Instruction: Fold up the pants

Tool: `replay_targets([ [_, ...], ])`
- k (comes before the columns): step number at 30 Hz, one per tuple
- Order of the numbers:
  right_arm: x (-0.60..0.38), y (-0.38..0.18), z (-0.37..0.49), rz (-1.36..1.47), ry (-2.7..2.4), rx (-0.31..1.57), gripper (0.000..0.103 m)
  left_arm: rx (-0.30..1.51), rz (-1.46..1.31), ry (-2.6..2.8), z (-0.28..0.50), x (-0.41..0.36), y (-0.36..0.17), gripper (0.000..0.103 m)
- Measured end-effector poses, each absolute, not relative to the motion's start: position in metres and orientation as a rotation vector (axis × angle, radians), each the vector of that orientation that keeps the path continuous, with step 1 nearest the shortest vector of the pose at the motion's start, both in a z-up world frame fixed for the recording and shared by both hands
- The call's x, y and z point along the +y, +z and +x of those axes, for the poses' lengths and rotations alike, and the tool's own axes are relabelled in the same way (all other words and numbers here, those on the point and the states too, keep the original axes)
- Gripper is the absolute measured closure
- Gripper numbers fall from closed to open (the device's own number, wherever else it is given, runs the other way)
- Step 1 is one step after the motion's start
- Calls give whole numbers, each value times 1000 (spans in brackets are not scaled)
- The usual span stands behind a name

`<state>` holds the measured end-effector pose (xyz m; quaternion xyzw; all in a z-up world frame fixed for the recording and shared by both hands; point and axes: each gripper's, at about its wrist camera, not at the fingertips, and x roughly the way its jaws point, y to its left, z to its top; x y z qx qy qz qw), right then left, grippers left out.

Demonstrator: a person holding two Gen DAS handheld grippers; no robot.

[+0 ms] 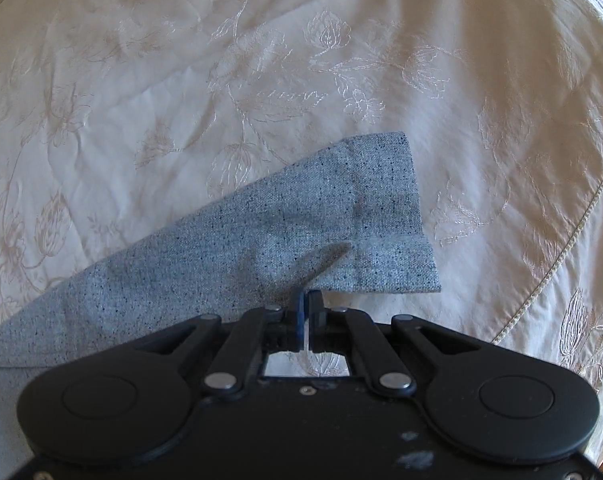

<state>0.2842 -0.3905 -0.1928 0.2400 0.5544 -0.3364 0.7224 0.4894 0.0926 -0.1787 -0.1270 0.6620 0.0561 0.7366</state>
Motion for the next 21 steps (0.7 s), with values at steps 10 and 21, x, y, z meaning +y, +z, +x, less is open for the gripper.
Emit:
replay_targets([
  [10, -388, -187, 282, 529, -770, 1196, 102, 1506, -289, 162, 482, 92, -190, 96],
  [21, -366, -95, 174, 520, -828, 1087, 102, 1280, -269, -74, 313, 133, -53, 97],
])
